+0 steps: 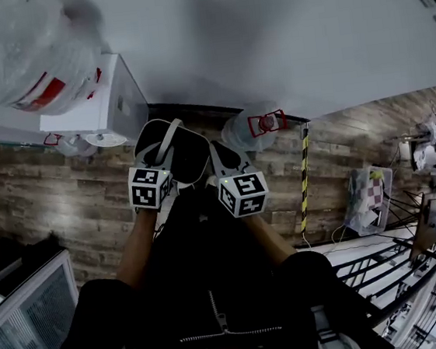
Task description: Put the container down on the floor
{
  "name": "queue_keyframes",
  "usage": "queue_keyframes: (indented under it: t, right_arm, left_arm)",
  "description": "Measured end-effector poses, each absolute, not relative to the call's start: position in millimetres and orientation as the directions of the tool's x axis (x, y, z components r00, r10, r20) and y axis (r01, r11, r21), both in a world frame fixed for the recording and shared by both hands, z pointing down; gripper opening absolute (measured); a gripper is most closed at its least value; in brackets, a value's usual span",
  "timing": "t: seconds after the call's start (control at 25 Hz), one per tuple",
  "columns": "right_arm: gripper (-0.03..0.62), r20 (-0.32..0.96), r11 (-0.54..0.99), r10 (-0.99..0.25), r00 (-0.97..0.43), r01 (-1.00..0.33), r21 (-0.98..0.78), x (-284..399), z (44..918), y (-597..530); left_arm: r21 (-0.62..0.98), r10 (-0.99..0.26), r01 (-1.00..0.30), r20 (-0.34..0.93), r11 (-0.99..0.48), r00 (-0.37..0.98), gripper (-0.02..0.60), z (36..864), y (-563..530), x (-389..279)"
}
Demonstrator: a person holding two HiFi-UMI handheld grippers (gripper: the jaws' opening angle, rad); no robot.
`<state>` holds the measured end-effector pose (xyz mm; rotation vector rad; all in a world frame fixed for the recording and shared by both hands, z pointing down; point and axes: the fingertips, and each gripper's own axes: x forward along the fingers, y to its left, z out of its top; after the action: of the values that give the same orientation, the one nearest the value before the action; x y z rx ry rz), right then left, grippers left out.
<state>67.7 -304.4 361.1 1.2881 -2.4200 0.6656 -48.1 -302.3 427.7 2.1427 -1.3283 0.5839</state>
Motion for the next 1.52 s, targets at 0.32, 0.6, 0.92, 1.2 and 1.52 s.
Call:
queue_keyframes:
  t: [0.32,0.6,0.92,1.2,1.52]
  right_arm:
    - [0.011,0.453,0.544,-0.677,-0.580,-0.809,-0.222,63,353,-351]
    - [0.011,0.391,0.670,-0.651,-0.651,-0.735,-0.107,54,344,-386]
    - [0.011,0.382,0.746,-0.581,-0.719,-0.658,-0.104,52,351,-412]
    - [0.011,0.413,0.730,-0.583,-0.700,-0.674,-0.112,53,401,-424]
    - [0.011,0.401,0.699,-0.597,-0.695,-0.696,-0.164,43,475,-433]
  left_arm:
    - [0.241,-0.681,-0.922,0.622,-0.304,0.387,0.084,433,-344,-53]
    - [0.239,-0.715,-0.945,0.619,-0.223,0.326,0.084,445,-372,-58]
    - [0.238,-0.746,-0.952,0.595,-0.191,0.299,0.084,462,-409,-62]
    - [0.235,-0.737,-0.958,0.616,-0.166,0.278,0.084,515,-433,-72]
    - [0.240,-0.763,-0.963,0.598,-0.121,0.245,0.084,588,-451,-85]
